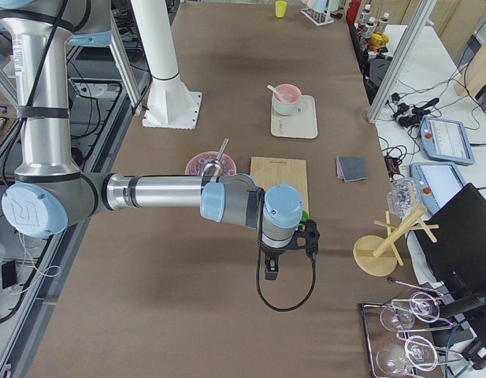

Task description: Stack pink bowl on green and place spoon

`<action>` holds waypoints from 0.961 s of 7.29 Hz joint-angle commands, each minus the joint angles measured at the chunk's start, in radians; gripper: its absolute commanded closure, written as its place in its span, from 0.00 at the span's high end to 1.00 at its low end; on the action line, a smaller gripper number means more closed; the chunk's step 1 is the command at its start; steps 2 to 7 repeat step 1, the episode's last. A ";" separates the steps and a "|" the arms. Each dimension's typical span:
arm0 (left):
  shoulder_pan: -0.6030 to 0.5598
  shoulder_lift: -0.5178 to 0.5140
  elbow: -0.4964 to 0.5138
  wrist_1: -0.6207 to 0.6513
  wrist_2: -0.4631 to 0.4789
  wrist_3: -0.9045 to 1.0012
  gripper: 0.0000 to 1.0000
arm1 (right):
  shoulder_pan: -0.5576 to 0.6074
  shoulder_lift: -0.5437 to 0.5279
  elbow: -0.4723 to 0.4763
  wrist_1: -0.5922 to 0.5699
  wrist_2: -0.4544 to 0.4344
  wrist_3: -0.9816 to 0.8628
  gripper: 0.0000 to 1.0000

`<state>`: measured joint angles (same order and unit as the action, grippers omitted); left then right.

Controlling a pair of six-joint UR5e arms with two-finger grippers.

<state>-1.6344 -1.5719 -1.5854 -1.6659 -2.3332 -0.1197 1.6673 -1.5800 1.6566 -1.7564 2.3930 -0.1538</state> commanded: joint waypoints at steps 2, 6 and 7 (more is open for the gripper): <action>0.001 0.000 0.001 0.000 -0.002 0.000 0.98 | 0.000 0.000 0.002 0.000 0.000 0.000 1.00; 0.001 0.000 0.001 0.000 -0.002 0.000 0.98 | 0.000 0.000 0.002 0.000 0.000 0.000 1.00; 0.001 0.000 0.001 0.000 -0.002 0.000 0.98 | 0.000 0.000 0.002 0.000 0.000 0.000 1.00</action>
